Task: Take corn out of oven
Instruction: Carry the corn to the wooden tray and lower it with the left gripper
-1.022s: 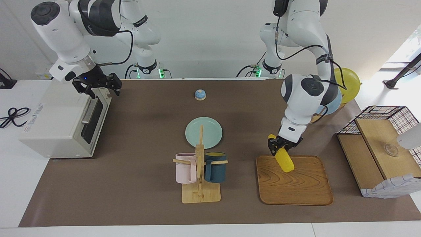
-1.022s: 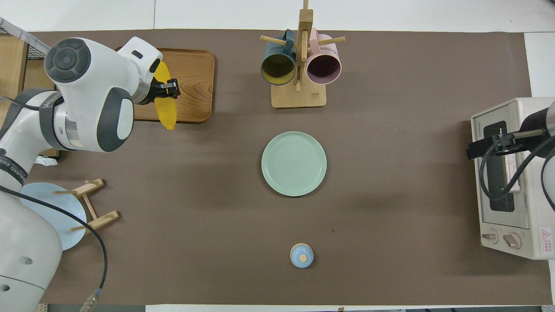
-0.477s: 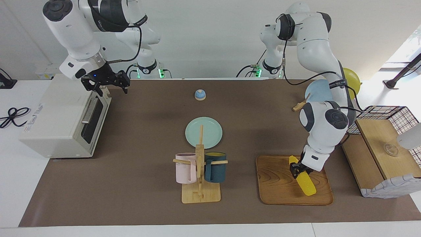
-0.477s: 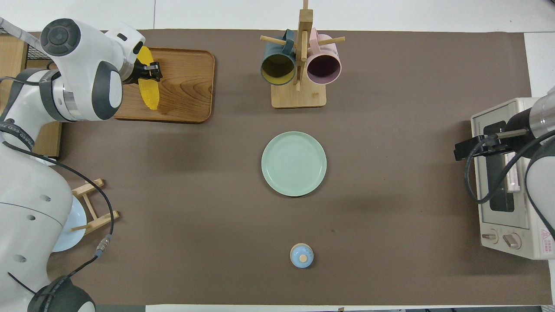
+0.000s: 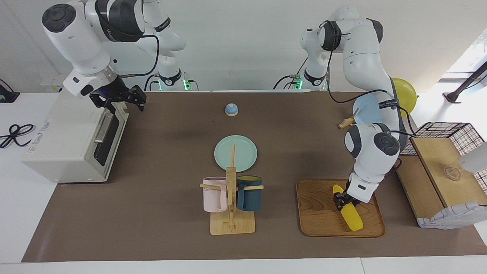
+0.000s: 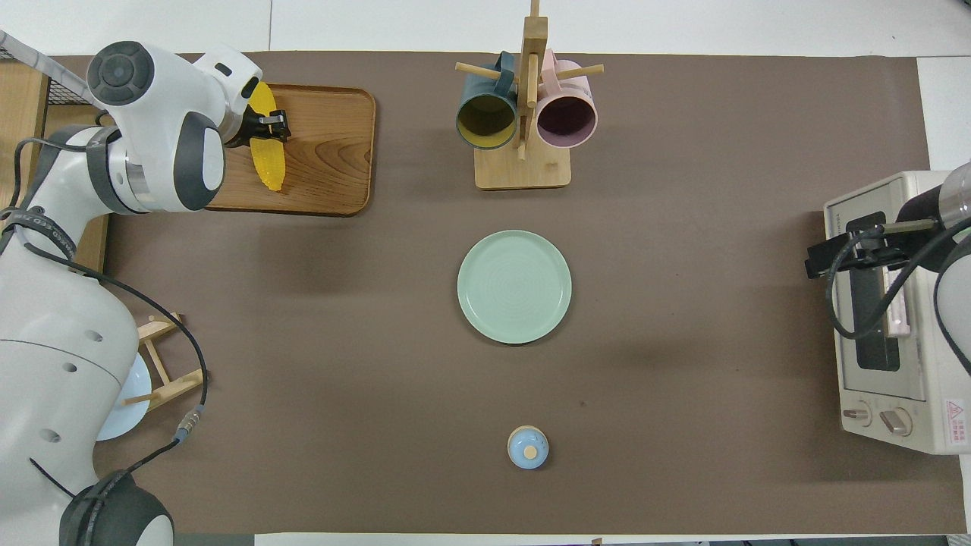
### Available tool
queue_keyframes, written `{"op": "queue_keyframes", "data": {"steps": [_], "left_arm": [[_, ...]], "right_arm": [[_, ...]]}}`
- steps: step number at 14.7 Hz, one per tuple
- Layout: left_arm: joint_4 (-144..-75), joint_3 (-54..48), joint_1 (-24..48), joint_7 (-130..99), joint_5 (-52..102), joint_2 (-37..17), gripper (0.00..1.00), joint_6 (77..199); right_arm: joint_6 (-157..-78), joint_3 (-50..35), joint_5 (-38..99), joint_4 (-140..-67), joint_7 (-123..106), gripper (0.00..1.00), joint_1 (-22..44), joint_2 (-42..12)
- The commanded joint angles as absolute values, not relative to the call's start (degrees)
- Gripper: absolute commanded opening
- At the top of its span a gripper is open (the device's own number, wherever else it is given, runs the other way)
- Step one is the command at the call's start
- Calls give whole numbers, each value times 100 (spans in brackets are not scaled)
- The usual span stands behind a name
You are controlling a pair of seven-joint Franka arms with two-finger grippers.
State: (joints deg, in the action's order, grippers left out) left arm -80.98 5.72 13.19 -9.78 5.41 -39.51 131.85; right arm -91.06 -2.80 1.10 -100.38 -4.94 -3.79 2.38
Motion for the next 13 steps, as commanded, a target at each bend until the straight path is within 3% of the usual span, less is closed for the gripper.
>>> {"op": "queue_keyframes", "data": {"steps": [1, 2, 8, 13], "left_arm": [[-7954, 571, 1309, -765, 598, -4078, 40, 13228], [-7954, 571, 1318, -765, 606, -4069, 99, 13210], [-7972, 606, 1389, -844, 773, -3894, 100, 12939], [-8059, 677, 1301, -879, 756, -3193, 100, 11886]], "right_arm": [[-8912, -185, 158, -9870, -413, 100, -255, 211], [-8921, -158, 184, -9870, -404, 100, -246, 202], [-9000, -167, 220, -9853, -413, 100, -44, 237], [-8982, -149, 220, -9896, -422, 100, -132, 290]]}}
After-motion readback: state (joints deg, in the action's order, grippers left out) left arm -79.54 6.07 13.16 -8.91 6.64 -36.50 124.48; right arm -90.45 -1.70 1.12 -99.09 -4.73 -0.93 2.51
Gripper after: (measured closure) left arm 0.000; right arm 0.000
